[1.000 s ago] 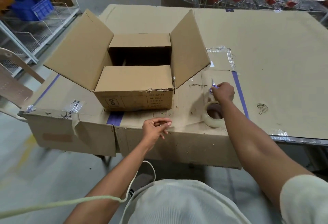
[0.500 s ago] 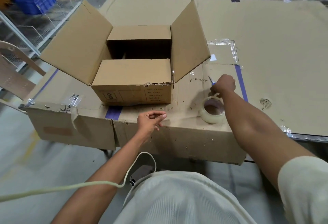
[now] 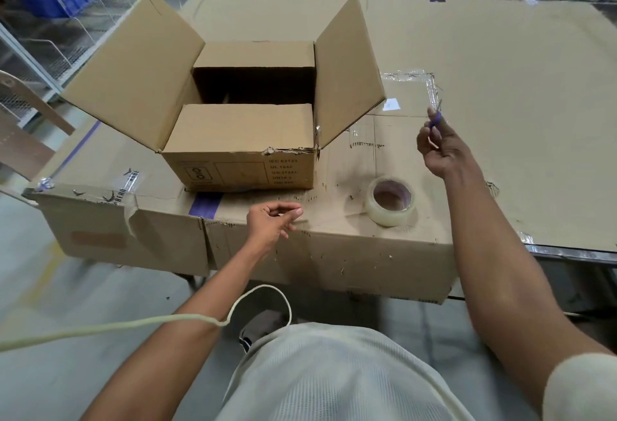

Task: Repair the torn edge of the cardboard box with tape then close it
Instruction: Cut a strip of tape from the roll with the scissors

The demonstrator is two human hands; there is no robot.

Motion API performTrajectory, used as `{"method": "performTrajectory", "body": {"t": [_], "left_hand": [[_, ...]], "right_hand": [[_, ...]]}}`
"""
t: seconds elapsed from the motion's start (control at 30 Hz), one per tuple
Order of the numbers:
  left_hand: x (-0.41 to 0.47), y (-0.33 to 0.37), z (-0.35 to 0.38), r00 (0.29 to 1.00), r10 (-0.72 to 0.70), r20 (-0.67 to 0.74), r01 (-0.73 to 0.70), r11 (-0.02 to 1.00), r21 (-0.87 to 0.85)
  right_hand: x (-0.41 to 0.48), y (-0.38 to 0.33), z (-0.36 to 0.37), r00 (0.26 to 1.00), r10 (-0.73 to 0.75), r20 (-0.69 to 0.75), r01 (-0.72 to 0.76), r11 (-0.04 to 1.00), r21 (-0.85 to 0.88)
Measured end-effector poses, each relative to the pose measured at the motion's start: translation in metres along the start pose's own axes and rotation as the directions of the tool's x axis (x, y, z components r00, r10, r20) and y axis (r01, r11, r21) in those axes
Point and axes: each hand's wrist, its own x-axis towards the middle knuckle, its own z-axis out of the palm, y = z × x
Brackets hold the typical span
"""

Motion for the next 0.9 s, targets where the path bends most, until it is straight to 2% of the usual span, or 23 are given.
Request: {"method": "performTrajectory", "body": {"t": [0.07,0.1,0.13,0.17,0.2,0.23,0.27,0.3,0.33,0.37,0.47,0.67,0.9], "left_hand": [[0.001,0.001,-0.001,1.000,0.005,0.004,-0.005,1.000,0.008],[0.001,0.002,-0.001,1.000,0.006,0.004,-0.006,1.000,0.008],[0.001,0.002,-0.002,1.000,0.007,0.003,-0.007,1.000,0.004],[0.001,0.002,-0.003,1.000,0.005,0.002,-0.005,1.000,-0.003],[0.001,0.002,-0.004,1.000,0.002,0.001,-0.002,1.000,-0.011],[0.002,0.001,-0.004,1.000,-0.002,-0.001,0.002,1.000,-0.015],[0.002,0.001,-0.005,1.000,-0.007,-0.004,0.007,1.000,-0.017],[0.002,0.002,-0.005,1.000,-0.010,-0.007,0.010,1.000,-0.019],[0.001,0.002,-0.006,1.000,-0.011,-0.010,0.011,1.000,-0.023],[0.001,0.004,-0.005,1.000,-0.007,-0.012,0.006,1.000,-0.027],[0.000,0.006,-0.004,0.999,0.016,-0.029,-0.017,0.999,-0.029],[-0.003,0.001,-0.001,0.998,0.012,-0.062,-0.016,0.998,-0.066],[-0.009,-0.006,-0.005,0.999,0.029,-0.019,-0.031,0.991,-0.127]], "right_hand": [[-0.015,-0.002,0.003,0.999,-0.025,0.045,0.034,0.977,-0.210],[-0.022,-0.003,0.005,0.996,-0.054,0.077,0.080,0.919,-0.387],[-0.031,-0.004,0.007,0.987,-0.080,0.142,0.149,0.799,-0.582],[-0.040,-0.004,0.011,0.971,-0.087,0.223,0.230,0.595,-0.770],[-0.046,-0.006,0.015,0.955,-0.075,0.287,0.296,0.291,-0.910],[-0.050,-0.006,0.021,0.942,-0.048,0.333,0.329,-0.074,-0.941],[-0.053,-0.006,0.029,0.933,0.009,0.360,0.333,-0.405,-0.851],[-0.057,-0.003,0.037,0.928,0.086,0.362,0.329,-0.642,-0.692],[-0.062,0.000,0.047,0.927,0.162,0.339,0.329,-0.788,-0.521],[-0.068,0.005,0.055,0.927,0.217,0.305,0.326,-0.867,-0.376],[-0.085,0.018,0.077,0.937,0.279,0.210,0.314,-0.937,-0.153],[-0.097,0.049,0.103,0.936,0.325,0.133,0.329,-0.944,-0.003],[-0.098,0.085,0.119,0.926,0.370,0.073,0.361,-0.926,0.111]]}}
